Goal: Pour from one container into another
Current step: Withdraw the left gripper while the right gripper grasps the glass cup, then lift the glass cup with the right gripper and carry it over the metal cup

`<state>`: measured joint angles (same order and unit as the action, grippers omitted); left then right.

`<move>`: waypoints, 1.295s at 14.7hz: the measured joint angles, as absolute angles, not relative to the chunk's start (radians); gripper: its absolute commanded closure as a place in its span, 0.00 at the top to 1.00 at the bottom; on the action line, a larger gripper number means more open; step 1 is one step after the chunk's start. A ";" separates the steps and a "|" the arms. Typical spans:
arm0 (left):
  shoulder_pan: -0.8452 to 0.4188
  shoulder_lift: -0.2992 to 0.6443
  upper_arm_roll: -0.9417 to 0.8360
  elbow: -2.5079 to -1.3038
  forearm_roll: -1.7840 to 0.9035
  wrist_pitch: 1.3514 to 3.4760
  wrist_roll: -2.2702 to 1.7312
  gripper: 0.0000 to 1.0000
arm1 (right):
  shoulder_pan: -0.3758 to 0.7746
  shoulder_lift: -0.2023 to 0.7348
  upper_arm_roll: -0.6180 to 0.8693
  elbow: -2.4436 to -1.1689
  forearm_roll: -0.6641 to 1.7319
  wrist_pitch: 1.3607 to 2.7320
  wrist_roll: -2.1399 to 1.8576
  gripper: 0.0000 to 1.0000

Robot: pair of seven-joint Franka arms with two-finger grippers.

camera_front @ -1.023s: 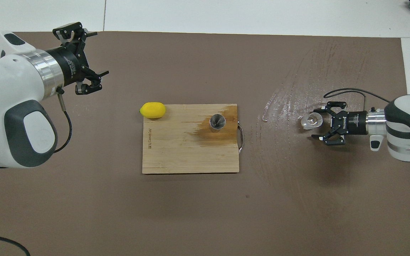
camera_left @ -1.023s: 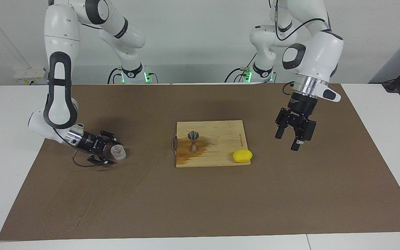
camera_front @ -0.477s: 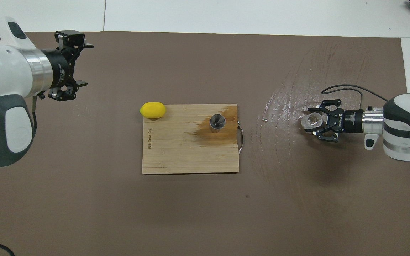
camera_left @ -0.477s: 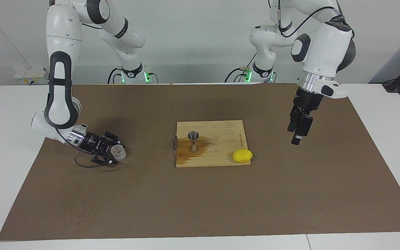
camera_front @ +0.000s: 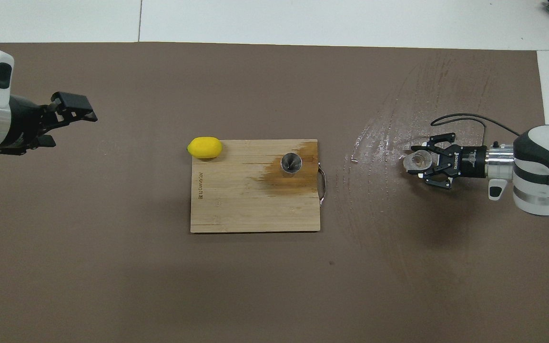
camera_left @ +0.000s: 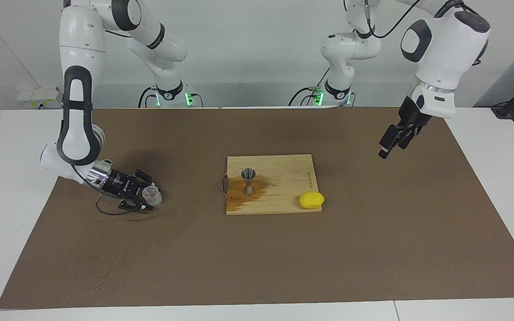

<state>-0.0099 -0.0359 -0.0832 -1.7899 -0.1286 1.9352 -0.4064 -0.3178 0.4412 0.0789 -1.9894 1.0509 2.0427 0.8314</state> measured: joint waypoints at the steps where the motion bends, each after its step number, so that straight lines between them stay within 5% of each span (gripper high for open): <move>1: 0.012 -0.050 -0.082 -1.789 -0.129 1.885 -0.306 1.00 | -0.318 0.441 0.079 -1.989 1.059 2.043 0.831 0.00; 11: 0.059 -0.078 -0.087 -1.616 -0.018 1.534 0.036 1.00 | -0.288 0.402 0.081 -1.979 1.072 2.071 0.848 0.00; 19: 0.058 -0.066 -0.092 -1.594 -0.017 1.465 0.077 1.00 | 0.057 0.321 0.087 -1.814 0.982 2.242 1.305 0.00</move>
<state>0.0581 -0.0657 -0.0919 -1.5941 -0.0173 1.4650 0.0772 0.0567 0.3207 0.0867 -1.8135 0.9824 2.2418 1.3045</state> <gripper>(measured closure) 0.000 0.493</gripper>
